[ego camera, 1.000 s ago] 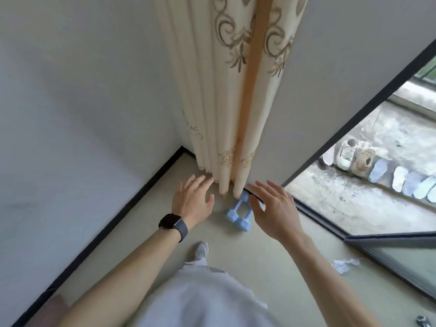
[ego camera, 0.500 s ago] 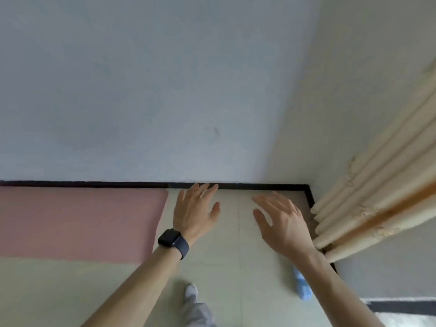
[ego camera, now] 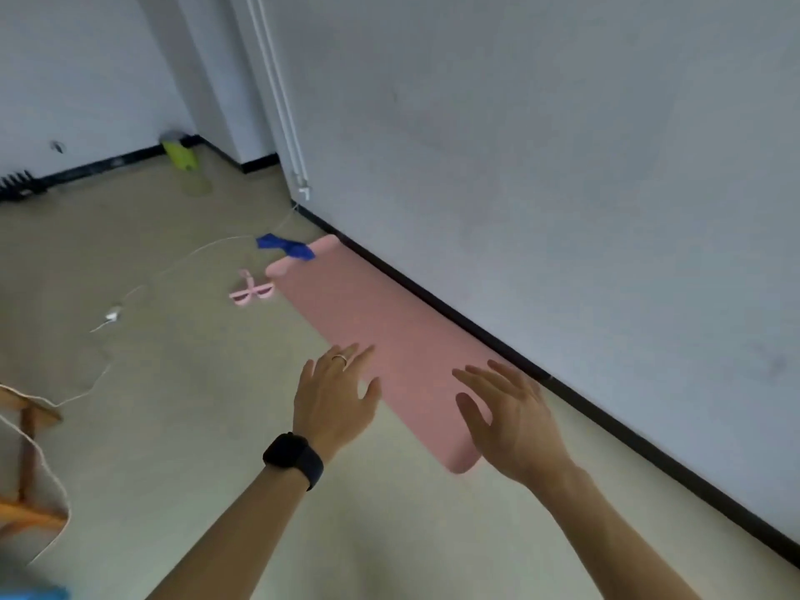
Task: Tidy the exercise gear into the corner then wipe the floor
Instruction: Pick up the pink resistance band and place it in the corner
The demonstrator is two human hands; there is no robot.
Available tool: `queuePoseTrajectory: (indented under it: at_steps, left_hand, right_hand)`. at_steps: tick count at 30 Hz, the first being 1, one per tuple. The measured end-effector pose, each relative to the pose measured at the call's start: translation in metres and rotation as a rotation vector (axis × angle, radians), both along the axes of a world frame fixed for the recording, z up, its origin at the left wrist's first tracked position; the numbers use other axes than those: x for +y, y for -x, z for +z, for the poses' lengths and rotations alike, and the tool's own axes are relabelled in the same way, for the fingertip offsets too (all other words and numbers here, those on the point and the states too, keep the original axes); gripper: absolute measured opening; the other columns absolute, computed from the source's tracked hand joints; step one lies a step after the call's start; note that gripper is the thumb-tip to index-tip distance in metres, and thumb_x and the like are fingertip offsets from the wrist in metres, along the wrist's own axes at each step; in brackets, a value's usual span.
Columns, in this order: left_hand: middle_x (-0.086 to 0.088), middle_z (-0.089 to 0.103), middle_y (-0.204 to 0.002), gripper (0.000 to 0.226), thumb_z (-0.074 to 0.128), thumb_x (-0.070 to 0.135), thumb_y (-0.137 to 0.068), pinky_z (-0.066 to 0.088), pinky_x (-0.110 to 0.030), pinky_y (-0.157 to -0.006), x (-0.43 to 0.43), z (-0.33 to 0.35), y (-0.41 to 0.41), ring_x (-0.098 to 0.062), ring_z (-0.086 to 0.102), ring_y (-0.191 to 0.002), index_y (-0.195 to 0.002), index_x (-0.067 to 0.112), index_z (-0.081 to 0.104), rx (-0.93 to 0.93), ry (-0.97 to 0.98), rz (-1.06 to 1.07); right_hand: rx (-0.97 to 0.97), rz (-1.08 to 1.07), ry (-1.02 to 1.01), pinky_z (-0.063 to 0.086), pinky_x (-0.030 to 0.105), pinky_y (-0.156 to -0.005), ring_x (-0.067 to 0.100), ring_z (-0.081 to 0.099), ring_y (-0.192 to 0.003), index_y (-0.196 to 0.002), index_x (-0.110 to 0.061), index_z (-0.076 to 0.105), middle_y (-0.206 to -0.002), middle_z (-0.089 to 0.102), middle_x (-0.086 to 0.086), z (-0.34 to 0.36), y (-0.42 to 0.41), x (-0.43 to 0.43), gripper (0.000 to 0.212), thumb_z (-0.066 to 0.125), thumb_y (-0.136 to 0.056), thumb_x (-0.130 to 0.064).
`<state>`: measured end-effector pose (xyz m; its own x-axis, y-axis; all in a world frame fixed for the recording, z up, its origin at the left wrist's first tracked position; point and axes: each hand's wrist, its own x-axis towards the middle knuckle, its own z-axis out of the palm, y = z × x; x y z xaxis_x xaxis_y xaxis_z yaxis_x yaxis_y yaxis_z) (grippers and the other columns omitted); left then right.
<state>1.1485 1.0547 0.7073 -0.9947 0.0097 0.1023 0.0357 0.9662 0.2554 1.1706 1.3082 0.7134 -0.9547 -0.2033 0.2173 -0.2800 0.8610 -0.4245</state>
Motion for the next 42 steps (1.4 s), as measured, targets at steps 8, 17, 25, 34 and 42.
queuePoseTrajectory:
  at_steps: [8,17,25,34,42]
  left_hand:
    - [0.007,0.039,-0.156,0.054,0.043,0.046,-0.098,0.023,-0.045,-0.118,-0.245,0.016,0.027,-0.018,0.027,-0.147,-0.15,0.036,0.036,0.002,0.015,0.258]
    - [0.008,0.038,-0.156,0.054,0.044,0.046,-0.097,0.022,-0.043,-0.118,-0.4,0.018,0.099,-0.016,0.026,-0.147,-0.15,0.038,0.035,0.008,-0.019,0.401]
    - [0.008,0.041,-0.154,0.052,0.046,0.045,-0.097,0.026,-0.044,-0.116,-0.539,0.019,0.236,-0.018,0.029,-0.145,-0.148,0.041,0.038,0.045,0.037,0.481]
    - [0.009,0.04,-0.154,0.053,0.045,0.047,-0.097,0.024,-0.044,-0.117,-0.681,0.007,0.378,-0.016,0.026,-0.146,-0.149,0.042,0.036,-0.007,0.014,0.573]
    - [0.008,0.04,-0.154,0.052,0.044,0.046,-0.097,0.025,-0.046,-0.116,-0.832,-0.033,0.522,-0.018,0.027,-0.147,-0.148,0.04,0.038,-0.08,0.027,0.511]
  right_hand:
    - [0.007,0.203,0.014,0.038,0.045,-0.112,0.018,0.042,-0.14,-0.137,-0.037,0.057,-0.138,0.059,-0.014,0.0,0.084,-0.232,0.05,0.03,-0.098,-0.054]
    - [-0.012,0.328,-0.008,0.031,0.038,-0.116,0.012,0.035,-0.144,-0.14,-0.042,0.051,-0.142,0.053,-0.022,0.004,0.201,-0.395,0.054,0.026,-0.096,-0.059]
    - [0.053,0.39,0.004,0.038,0.04,-0.111,0.017,0.044,-0.139,-0.133,-0.039,0.06,-0.137,0.06,-0.015,-0.009,0.361,-0.54,0.051,0.03,-0.096,-0.054]
    - [0.019,0.455,-0.017,0.039,0.04,-0.109,0.018,0.046,-0.137,-0.132,-0.037,0.062,-0.135,0.061,-0.014,-0.018,0.523,-0.688,0.051,0.03,-0.096,-0.054]
    - [-0.013,0.423,-0.044,0.042,0.041,-0.106,0.02,0.05,-0.134,-0.129,-0.035,0.065,-0.132,0.064,-0.012,-0.052,0.652,-0.829,0.051,0.032,-0.095,-0.053]
